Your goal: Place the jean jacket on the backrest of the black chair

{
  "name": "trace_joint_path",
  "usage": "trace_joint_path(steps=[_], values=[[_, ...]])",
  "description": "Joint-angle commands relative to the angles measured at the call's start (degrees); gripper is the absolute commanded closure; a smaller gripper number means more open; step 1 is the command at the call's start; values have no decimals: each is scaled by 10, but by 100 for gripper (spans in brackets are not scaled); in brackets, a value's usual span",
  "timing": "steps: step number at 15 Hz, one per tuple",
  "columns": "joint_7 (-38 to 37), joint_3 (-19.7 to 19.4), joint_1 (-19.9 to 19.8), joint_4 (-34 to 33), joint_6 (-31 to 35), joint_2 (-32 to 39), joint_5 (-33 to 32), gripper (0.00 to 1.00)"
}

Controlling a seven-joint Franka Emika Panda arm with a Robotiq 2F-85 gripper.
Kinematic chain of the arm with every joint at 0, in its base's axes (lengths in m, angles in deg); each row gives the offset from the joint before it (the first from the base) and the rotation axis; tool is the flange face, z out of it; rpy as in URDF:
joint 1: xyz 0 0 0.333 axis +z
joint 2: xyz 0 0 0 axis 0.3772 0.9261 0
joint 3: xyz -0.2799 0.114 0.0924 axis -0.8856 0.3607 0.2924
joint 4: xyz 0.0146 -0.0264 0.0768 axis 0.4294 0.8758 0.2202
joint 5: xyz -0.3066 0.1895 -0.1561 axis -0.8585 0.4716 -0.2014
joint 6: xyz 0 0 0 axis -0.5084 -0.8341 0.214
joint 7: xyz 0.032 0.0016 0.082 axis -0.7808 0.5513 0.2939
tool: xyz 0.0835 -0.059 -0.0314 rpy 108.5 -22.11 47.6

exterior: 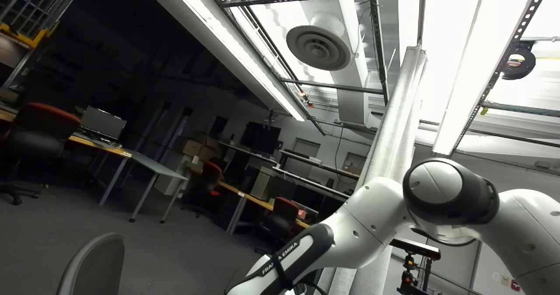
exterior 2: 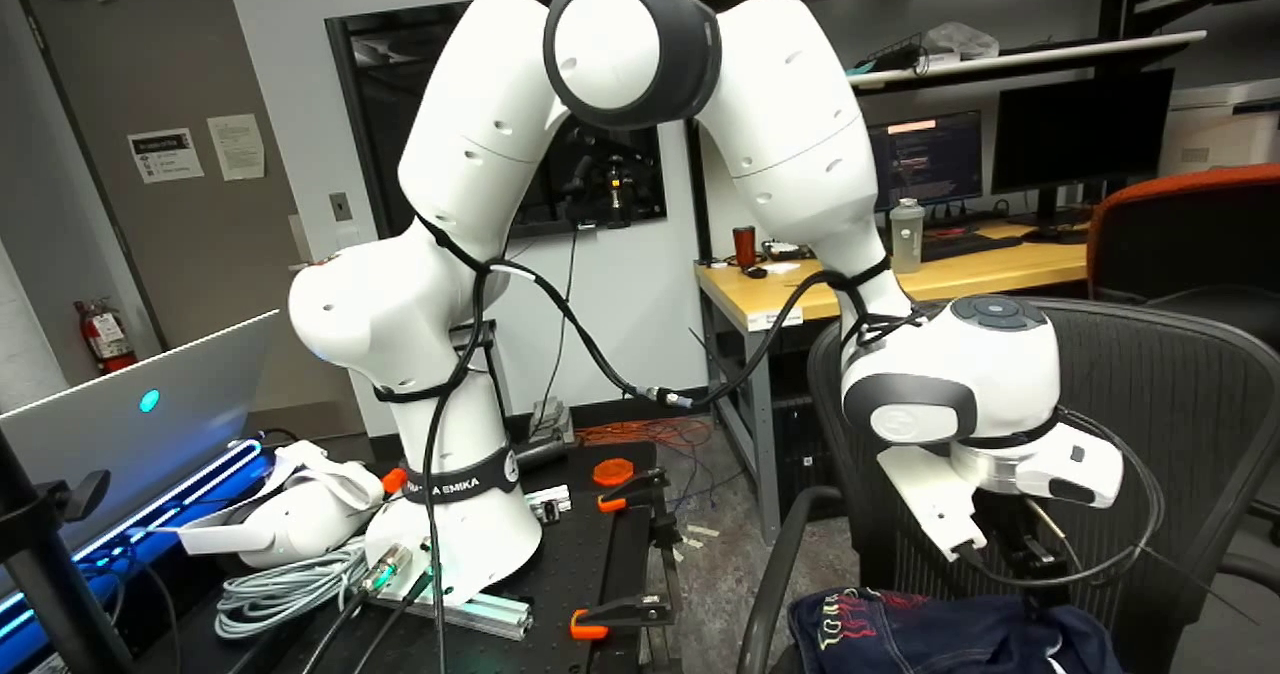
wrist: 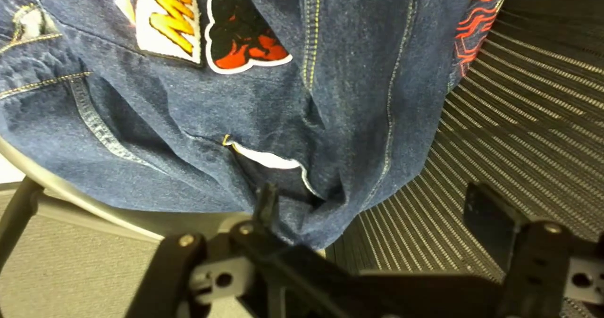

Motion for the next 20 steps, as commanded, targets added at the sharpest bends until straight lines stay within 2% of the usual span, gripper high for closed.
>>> trace_joint_path(steps=[1, 8, 13, 14, 15, 20], values=[[-25, -14, 6, -62, -10, 49, -19, 0], [-39, -22, 21, -164, -37, 140, -38, 0], [-28, -25, 17, -255, -99, 193, -40, 3], [-26, -26, 16, -273, -112, 200, -40, 11], [-22, -27, 15, -292, -127, 206, -40, 29], [-8, -25, 5, -370, -199, 226, -33, 68]])
